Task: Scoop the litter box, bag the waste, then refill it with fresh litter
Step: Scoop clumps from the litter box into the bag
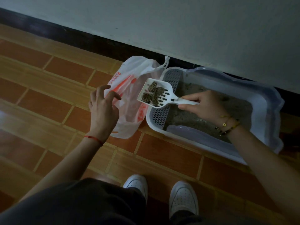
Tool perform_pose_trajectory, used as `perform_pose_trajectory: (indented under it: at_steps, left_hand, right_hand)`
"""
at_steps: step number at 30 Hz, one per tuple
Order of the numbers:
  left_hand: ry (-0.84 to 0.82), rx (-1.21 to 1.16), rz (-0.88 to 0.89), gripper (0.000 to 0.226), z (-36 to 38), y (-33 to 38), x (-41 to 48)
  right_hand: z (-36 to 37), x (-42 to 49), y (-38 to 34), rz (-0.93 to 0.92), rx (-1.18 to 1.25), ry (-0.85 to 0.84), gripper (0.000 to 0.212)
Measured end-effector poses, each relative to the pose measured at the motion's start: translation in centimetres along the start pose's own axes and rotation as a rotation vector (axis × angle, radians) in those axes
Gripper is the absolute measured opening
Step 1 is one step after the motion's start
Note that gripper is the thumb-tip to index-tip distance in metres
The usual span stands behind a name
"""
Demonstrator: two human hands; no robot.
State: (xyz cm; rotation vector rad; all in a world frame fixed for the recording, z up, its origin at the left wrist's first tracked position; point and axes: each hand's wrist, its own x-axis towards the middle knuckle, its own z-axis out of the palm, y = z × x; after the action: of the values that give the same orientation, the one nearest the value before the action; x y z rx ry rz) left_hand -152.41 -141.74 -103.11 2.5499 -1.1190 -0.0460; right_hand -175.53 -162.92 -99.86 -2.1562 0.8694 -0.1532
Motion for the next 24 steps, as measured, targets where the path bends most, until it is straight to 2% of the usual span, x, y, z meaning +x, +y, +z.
perform_pose_trajectory:
  at_steps: [4,8,12,18,21,24]
  left_hand:
    - [0.050,-0.062,-0.005,0.040,0.0,-0.9,0.1]
    - [0.106,-0.123,-0.064,0.017,-0.2,-1.3,0.5]
    - [0.138,-0.192,-0.091,0.011,-0.4,-1.6,1.0]
    - [0.128,-0.345,-0.179,0.014,-0.7,-2.0,1.7]
    - [0.155,-0.441,-0.252,0.015,-0.9,-2.1,1.9]
    - [0.183,-0.500,-0.317,0.017,-0.9,-2.6,2.2]
  right_hand:
    - [1.7,1.9,-1.2,0.011,-0.037,-0.023,0.029]
    - [3.1,3.7,-3.0,-0.026,-0.129,-0.042,0.027]
    - [4.5,5.4,-5.2,-0.132,-0.328,-0.029,0.025]
    - [7.0,6.9,-7.7,-0.338,-0.847,-0.001,0.018]
    - [7.5,6.7,-8.1,-0.413,-0.957,-0.041,0.016]
    - [7.2,6.3,-7.8,-0.420,-1.004,0.006,0.017]
